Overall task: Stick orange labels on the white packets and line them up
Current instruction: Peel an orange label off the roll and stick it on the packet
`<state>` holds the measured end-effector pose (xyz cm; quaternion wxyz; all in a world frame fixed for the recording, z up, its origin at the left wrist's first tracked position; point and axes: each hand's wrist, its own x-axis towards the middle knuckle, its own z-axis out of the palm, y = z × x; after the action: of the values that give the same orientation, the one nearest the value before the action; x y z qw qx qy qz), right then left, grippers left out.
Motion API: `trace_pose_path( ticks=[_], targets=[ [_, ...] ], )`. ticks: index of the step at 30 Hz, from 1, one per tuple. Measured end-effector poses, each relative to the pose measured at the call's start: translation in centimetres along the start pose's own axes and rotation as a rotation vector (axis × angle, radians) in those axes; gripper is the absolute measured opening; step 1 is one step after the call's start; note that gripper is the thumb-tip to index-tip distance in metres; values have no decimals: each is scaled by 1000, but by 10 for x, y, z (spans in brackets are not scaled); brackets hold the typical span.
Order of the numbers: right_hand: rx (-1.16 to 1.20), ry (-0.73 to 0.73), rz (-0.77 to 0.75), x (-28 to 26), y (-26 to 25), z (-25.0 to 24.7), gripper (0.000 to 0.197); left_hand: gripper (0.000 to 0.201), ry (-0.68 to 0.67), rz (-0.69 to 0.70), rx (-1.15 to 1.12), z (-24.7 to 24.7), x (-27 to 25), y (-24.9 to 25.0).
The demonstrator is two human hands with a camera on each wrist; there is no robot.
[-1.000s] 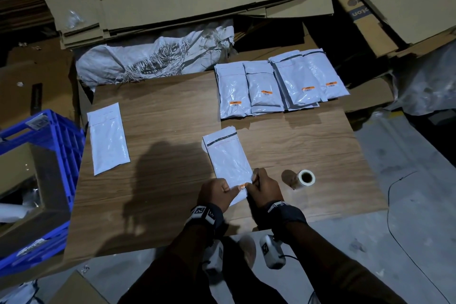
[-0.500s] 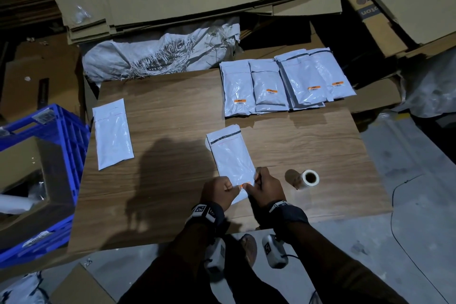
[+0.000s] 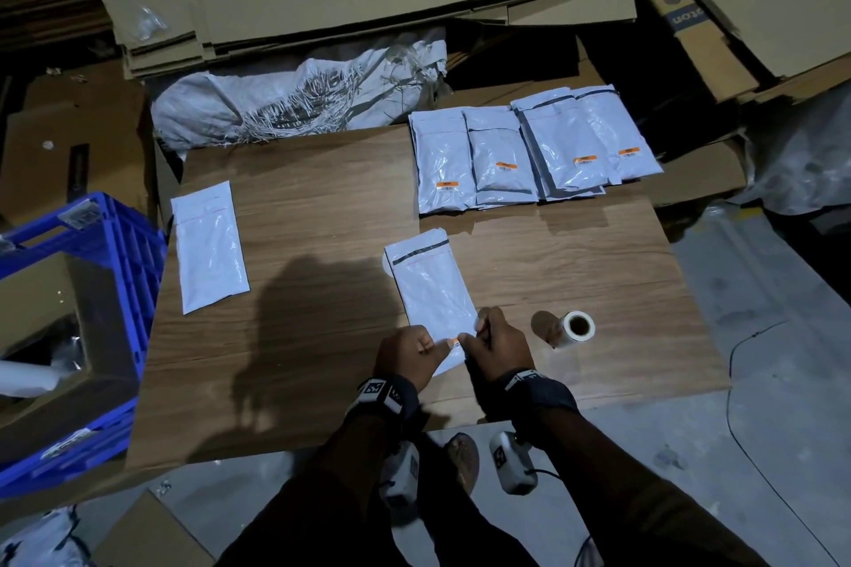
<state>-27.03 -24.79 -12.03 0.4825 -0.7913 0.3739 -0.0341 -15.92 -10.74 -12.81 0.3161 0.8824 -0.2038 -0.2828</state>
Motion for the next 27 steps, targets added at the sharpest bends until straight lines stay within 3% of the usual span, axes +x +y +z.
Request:
trace_pose_path(
  ticks=[5,12,18,23,27],
  targets=[
    [-73,-24,-1,6,4,3,25,57,22,11,53,-1,0,5],
    [-59,1,29,6,5,3,21,36,-2,-16,2,2,2,-3],
    [-78,-23,28,5,0,3,31,55,24,6,52,-2,-4,1],
    [-69,-5,30,6,3,4,21,52,39,-6,105,0,-4,5],
    [-51,-3,52,4,-2,3,33,55,38,5,147,-1,-4,7]
  ],
)
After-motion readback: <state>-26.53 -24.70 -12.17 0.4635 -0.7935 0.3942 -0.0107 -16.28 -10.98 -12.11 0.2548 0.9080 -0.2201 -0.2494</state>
